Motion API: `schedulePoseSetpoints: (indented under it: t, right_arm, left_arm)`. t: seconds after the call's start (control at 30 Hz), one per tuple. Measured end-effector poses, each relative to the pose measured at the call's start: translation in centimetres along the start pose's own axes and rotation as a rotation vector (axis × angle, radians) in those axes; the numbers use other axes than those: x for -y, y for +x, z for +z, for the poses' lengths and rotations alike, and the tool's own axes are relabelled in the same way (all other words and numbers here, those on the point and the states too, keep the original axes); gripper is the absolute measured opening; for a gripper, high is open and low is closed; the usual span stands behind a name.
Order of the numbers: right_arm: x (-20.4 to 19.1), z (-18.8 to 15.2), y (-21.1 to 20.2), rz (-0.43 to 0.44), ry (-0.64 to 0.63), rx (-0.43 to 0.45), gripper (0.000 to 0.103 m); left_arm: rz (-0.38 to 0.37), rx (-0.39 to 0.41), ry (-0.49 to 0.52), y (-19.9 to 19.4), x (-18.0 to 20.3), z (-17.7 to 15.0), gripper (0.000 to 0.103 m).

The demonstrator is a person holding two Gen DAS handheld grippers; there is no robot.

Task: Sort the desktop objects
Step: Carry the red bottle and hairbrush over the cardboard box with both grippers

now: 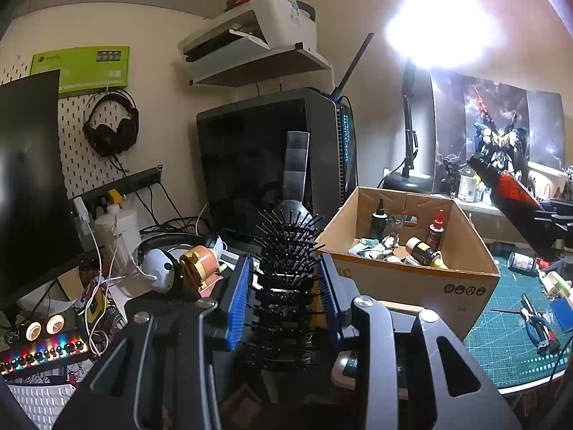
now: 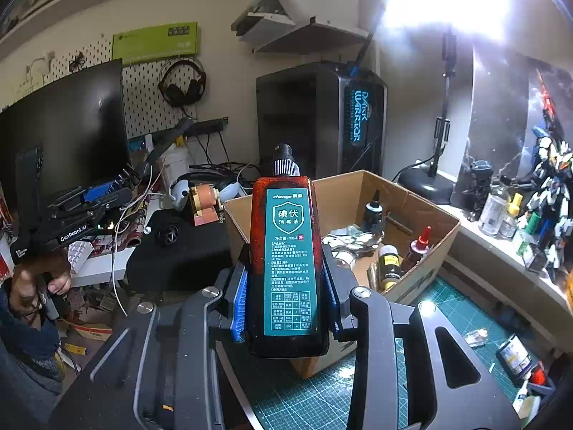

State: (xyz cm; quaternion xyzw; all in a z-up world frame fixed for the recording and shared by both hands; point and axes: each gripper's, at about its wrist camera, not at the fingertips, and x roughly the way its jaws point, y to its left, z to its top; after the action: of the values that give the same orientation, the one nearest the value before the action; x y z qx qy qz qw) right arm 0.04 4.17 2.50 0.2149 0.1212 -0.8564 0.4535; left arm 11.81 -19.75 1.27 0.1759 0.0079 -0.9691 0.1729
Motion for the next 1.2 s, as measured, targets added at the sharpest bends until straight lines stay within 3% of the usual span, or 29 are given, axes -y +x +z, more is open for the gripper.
schedulePoseSetpoints:
  t: [0.57, 1.2]
  right_arm:
    - [2.4, 0.6, 1.8, 0.025, 0.052, -0.027, 0.032]
    - [4.8, 5.9, 4.0, -0.014, 0.04, -0.043, 0.032]
  left_arm:
    - [-0.041, -0.059, 0.019, 4.0, 1.7, 1.9, 0.037]
    - [-0.093, -0.089, 0.084, 8.9, 4.1, 7.4, 0.037]
